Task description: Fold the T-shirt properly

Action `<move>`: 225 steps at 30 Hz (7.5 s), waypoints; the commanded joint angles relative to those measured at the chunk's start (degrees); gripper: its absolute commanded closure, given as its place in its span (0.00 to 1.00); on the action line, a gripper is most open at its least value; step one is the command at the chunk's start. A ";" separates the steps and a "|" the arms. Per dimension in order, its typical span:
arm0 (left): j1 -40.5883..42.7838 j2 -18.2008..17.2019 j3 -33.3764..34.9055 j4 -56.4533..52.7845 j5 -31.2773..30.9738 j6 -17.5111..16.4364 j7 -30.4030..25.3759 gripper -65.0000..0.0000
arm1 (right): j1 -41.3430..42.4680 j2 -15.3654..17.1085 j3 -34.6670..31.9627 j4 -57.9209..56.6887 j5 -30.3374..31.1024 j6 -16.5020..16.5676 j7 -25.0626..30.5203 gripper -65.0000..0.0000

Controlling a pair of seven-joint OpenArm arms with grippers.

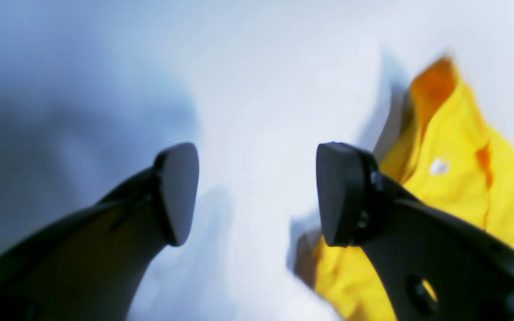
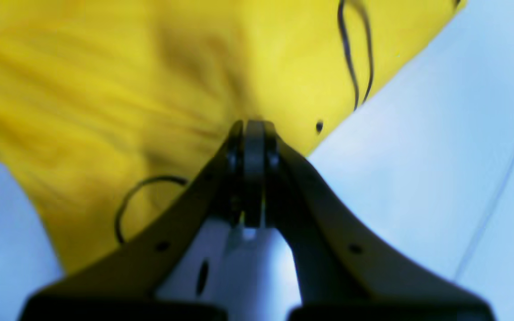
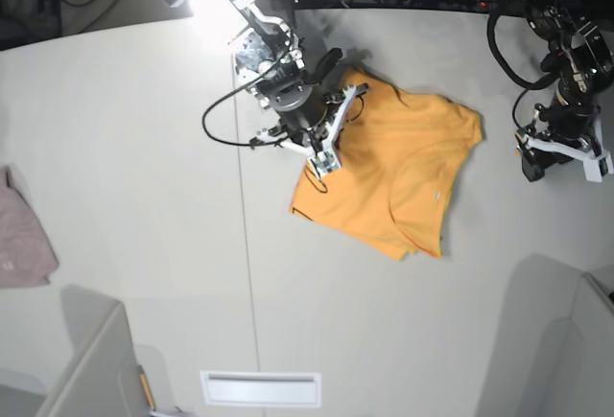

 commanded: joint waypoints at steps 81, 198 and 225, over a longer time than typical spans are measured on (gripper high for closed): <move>-45.49 -14.51 100.98 -27.77 -0.20 -0.94 -7.59 1.00 | -10.06 -2.92 39.00 6.37 -0.10 0.18 1.09 1.00; 45.67 -9.85 40.23 6.95 42.96 -13.16 -78.44 1.00 | -61.04 0.51 44.63 10.32 -0.45 12.76 58.93 1.00; 0.22 1.66 39.71 -102.45 43.05 -12.99 -80.82 1.00 | -13.04 -6.70 16.58 -92.18 -0.10 12.67 57.70 1.00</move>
